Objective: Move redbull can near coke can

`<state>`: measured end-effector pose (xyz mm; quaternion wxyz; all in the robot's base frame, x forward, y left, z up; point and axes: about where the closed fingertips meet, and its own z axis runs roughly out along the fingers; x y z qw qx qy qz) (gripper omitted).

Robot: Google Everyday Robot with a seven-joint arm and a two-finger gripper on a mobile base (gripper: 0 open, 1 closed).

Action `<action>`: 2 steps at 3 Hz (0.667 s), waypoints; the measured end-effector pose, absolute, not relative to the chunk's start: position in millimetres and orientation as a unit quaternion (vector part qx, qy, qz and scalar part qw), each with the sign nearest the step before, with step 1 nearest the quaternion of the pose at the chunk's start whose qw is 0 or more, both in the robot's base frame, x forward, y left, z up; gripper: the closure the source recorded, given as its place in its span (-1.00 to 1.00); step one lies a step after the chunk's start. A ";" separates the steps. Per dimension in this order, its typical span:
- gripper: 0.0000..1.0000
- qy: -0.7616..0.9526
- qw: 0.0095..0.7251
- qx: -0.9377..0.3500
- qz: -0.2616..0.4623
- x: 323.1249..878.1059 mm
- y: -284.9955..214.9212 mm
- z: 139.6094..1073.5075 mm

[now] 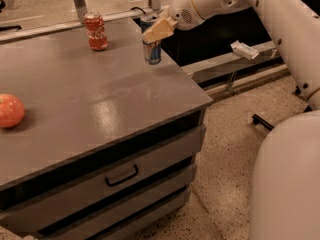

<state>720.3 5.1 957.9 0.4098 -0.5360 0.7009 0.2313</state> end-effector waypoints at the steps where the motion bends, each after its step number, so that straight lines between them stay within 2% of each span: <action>1: 1.00 0.688 0.425 -0.544 0.225 728.6 11.3 980.8; 2: 1.00 0.688 0.425 -0.544 0.225 728.7 11.4 980.7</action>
Offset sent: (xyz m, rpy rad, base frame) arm 0.0068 0.0053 0.0176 0.0035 -0.0323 0.0121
